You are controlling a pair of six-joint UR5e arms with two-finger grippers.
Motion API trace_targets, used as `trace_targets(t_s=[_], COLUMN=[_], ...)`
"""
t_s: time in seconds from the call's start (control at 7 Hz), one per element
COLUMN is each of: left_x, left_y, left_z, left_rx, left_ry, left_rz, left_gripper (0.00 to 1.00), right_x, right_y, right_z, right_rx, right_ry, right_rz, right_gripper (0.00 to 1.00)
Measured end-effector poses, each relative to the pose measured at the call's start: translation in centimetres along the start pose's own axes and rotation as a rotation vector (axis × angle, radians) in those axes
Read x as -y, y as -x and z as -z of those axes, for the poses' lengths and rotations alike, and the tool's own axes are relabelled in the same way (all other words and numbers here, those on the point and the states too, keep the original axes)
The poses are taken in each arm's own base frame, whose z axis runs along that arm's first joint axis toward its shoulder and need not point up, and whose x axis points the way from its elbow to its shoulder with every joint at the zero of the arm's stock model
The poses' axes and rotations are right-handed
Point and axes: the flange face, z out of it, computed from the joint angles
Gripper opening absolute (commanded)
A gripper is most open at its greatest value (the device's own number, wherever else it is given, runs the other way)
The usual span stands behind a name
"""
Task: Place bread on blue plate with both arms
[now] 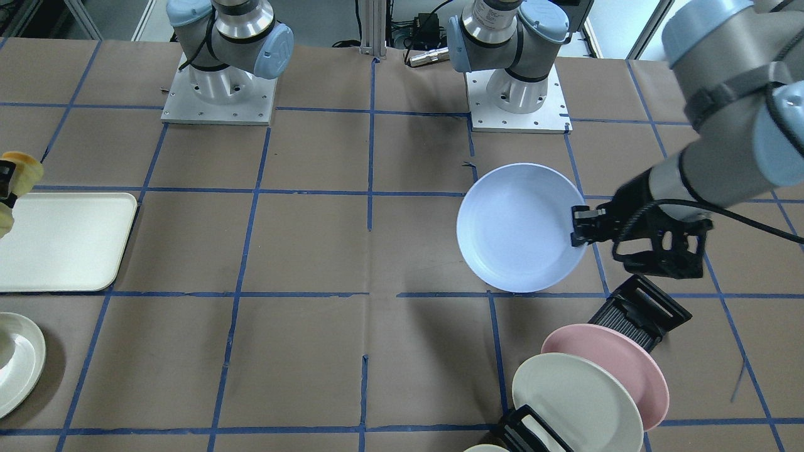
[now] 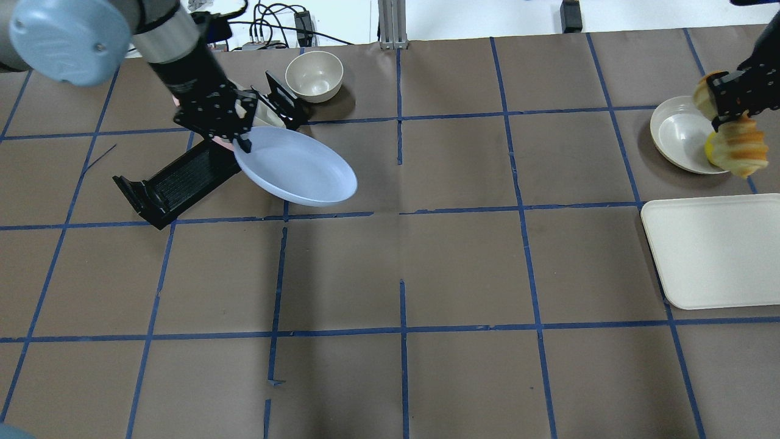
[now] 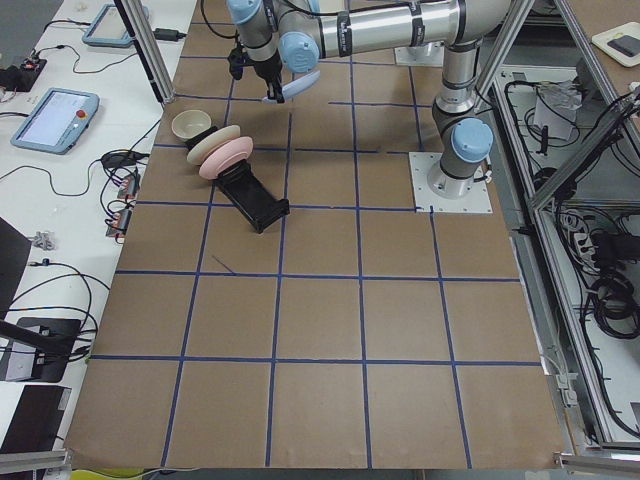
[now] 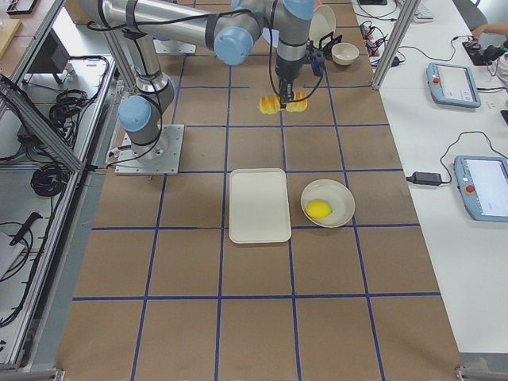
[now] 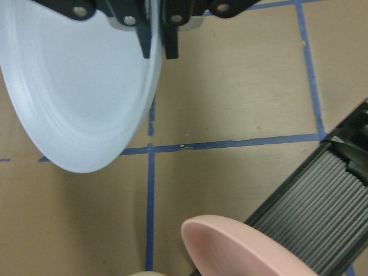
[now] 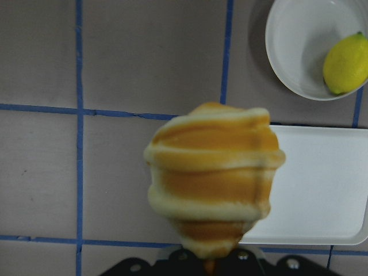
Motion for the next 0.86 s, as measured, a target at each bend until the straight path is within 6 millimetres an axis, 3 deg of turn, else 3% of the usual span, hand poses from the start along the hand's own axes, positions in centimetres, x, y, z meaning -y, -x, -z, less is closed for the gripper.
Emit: trace_targets(t_s=[0.14,0.29,0.43,0.57,0.86], left_x=[-1.8,-4.1,-6.2,-8.0,-9.7], left_y=[-4.2,-7.9,-10.8,-12.5,-13.3], left_z=[-1.6,-3.3,-5.1,-6.7,-8.1], left_rx=[0.003,0.007,0.006,0.003,0.003], left_ry=[-0.017,-0.026,-0.041,-0.058,-0.067], left_rz=[0.041,0.067,0.085,0.098,0.11], left_gripper=[0.03,0.12,0.99,0.99,1.0], right_x=[-0.4,-0.4,-0.3,0.1,1.4], right_y=[3.5,6.8,9.5,11.3,13.3], right_z=[1.6,2.4,2.3,1.4,-1.4], right_rx=[-0.006,-0.012,-0.014,-0.014,-0.01], right_ry=[-0.03,-0.05,-0.057,-0.057,-0.041], right_rz=[0.058,0.117,0.168,0.203,0.238], right_gripper=[0.04,0.04,0.04,0.04,0.04])
